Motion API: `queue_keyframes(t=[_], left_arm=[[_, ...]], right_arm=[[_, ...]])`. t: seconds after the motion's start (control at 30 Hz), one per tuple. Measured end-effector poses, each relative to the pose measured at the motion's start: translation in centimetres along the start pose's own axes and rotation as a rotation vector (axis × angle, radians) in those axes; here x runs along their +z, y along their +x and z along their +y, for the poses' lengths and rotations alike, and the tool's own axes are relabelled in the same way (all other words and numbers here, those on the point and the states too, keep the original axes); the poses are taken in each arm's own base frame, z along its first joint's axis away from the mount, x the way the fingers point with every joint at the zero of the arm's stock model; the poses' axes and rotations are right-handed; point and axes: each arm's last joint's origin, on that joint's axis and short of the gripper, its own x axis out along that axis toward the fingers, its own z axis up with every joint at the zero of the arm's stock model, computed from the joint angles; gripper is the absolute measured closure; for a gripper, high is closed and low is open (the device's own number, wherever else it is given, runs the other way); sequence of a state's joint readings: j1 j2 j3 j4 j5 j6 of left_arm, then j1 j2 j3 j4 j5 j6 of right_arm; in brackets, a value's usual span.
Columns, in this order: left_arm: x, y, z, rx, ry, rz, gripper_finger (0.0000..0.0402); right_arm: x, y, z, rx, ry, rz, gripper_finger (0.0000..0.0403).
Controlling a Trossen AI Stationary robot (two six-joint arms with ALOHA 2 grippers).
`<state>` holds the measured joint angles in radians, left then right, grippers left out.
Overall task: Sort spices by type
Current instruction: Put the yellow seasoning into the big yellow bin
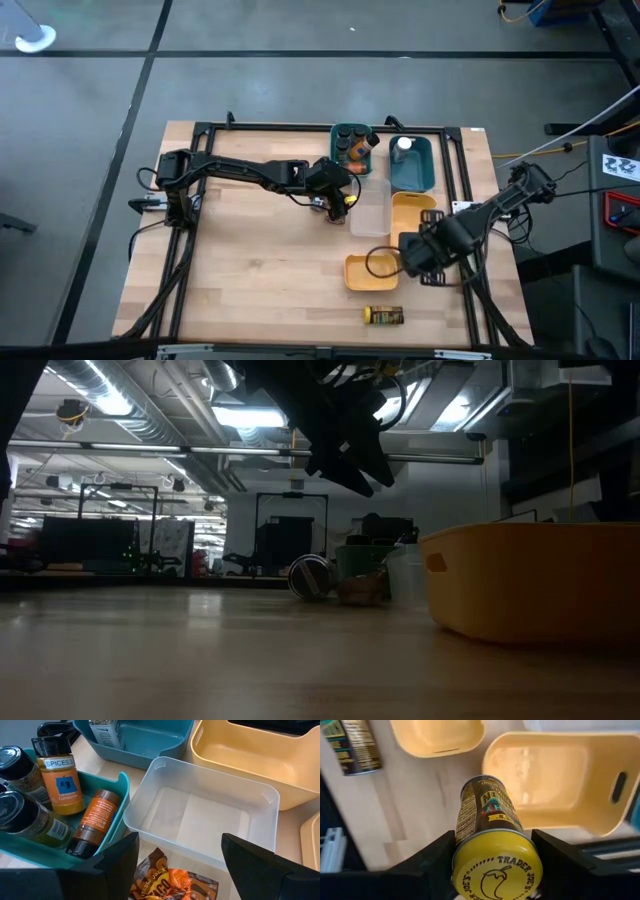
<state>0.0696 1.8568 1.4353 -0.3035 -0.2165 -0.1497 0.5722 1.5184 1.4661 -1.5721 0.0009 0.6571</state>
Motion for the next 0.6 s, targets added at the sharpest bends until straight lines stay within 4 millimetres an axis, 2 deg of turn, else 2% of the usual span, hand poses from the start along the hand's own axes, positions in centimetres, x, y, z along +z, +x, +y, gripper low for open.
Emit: queue_keyframes(t=[0.37,0.6], left_arm=[[-0.1,-0.1,-0.6,-0.010,0.011,0.000,0.0137],[-0.2,-0.3,-1.1,-0.021,0.022,-0.001,0.0137]], right_arm=[[2.4,1.5,-4.2,-0.047,-0.081,0.043,0.0161],[3.4,3.9,-5.9,-0.040,-0.102,0.055,0.0157]])
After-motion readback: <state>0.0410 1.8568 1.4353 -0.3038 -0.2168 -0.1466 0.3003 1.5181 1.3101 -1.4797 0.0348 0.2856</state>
